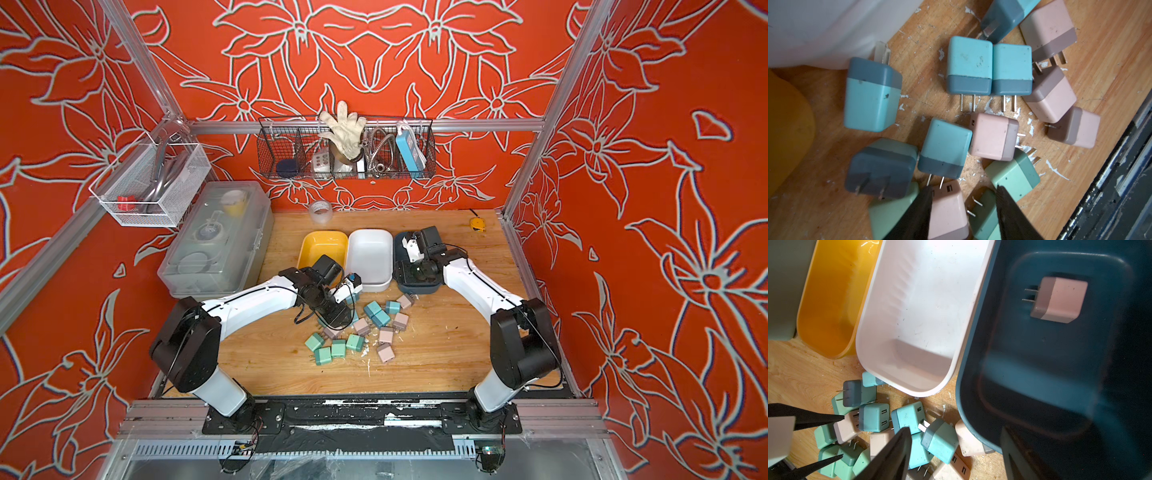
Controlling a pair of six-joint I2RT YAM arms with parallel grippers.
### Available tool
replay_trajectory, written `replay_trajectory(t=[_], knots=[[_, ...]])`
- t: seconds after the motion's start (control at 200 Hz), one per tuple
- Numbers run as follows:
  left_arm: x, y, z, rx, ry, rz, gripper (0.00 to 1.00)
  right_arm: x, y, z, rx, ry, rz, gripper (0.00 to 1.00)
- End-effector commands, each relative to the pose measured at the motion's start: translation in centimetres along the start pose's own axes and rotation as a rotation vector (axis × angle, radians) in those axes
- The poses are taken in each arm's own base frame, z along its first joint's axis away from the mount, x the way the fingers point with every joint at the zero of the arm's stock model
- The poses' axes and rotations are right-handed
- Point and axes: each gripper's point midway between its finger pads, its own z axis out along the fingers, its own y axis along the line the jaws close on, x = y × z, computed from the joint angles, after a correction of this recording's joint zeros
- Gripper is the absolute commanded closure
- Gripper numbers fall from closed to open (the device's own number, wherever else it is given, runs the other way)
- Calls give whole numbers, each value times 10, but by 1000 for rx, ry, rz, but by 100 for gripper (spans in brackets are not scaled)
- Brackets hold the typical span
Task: Place the plugs by color into the storage box
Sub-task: Pick up the plug from the center of the board.
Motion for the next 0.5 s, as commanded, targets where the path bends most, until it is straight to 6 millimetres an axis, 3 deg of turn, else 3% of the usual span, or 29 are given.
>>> replay_trajectory(t=[0.0, 0.285, 0.495], knots=[[3, -2, 4, 24, 28, -3, 50, 5, 0, 1, -18, 13, 30, 27], [4, 4, 13, 12, 68, -23, 53, 6, 2, 3, -41, 12, 42, 27], [-8, 7, 13, 1, 42, -31, 53, 4, 3, 5, -48, 9, 50, 27]])
